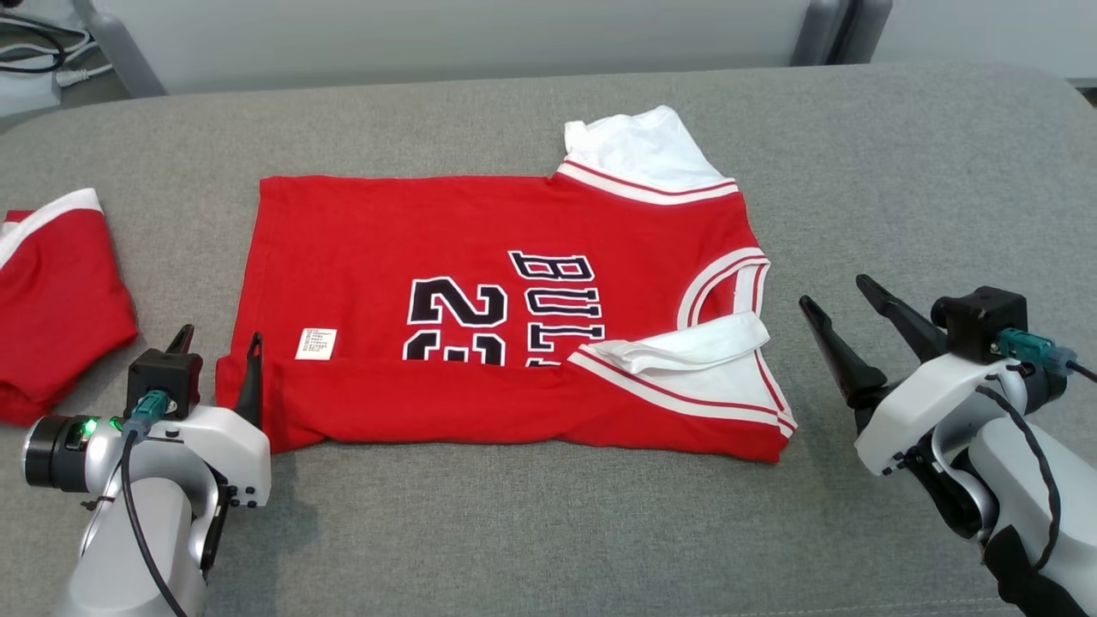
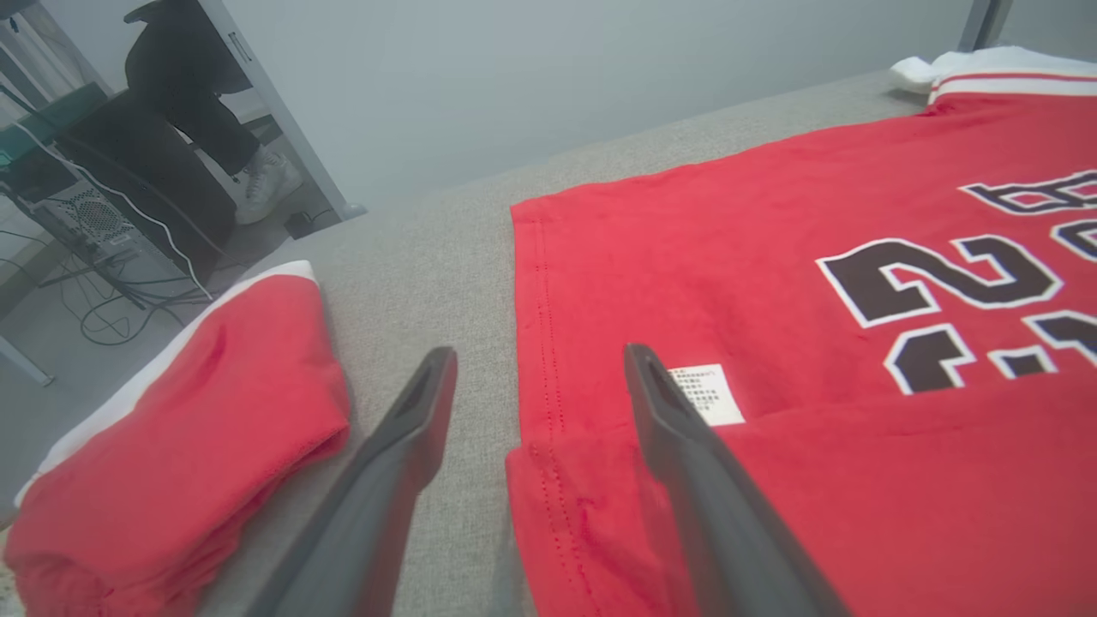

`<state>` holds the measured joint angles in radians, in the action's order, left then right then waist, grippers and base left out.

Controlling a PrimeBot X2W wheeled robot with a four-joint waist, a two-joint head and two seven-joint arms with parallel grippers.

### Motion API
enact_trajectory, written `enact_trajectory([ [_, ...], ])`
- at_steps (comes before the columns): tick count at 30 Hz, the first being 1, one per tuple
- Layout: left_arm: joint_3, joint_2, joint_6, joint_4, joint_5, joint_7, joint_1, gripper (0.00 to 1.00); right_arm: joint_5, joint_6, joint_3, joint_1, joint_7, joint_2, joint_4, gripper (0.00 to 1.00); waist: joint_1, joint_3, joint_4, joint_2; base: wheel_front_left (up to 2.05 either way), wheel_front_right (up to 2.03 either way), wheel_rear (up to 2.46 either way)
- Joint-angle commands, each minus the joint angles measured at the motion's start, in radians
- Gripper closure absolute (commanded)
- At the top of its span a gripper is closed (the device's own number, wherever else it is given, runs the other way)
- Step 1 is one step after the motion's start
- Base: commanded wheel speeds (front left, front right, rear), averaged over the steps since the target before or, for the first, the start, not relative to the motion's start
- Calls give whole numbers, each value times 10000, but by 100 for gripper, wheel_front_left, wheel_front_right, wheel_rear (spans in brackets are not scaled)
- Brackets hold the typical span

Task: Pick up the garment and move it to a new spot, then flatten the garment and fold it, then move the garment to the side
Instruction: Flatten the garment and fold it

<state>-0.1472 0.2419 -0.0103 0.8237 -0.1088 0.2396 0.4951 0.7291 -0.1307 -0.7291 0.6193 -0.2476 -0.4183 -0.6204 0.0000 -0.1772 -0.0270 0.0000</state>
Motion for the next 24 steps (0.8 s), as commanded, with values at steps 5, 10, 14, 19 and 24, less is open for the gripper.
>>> enact_trajectory([
  [5, 422, 228, -114, -319, -253, 201, -299, 0, -292, 0, 318, -611, -140, 13, 404, 0, 0, 446, -54, 0, 0, 0, 0],
  [10, 507, 94, -161, -840, -376, 217, -882, 0, -525, 0, 724, -1041, -141, 112, 587, 0, 0, 703, -67, 0, 0, 0, 0],
  [14, 610, 2, -224, -1469, -432, 219, -1409, 0, -810, 0, 1119, -1336, -141, 205, 761, 0, 0, 861, -83, 0, 0, 0, 0],
  [19, 813, -197, -359, -2408, -501, 220, -2130, 0, -1315, 0, 1759, -1761, -141, 398, 1072, 0, 0, 959, -112, 0, 0, 0, 0],
  [24, 1054, -401, -462, -3120, -559, 221, -2712, 0, -1778, 0, 2337, -2268, -141, 683, 1400, 0, 0, 992, -158, 0, 0, 0, 0],
])
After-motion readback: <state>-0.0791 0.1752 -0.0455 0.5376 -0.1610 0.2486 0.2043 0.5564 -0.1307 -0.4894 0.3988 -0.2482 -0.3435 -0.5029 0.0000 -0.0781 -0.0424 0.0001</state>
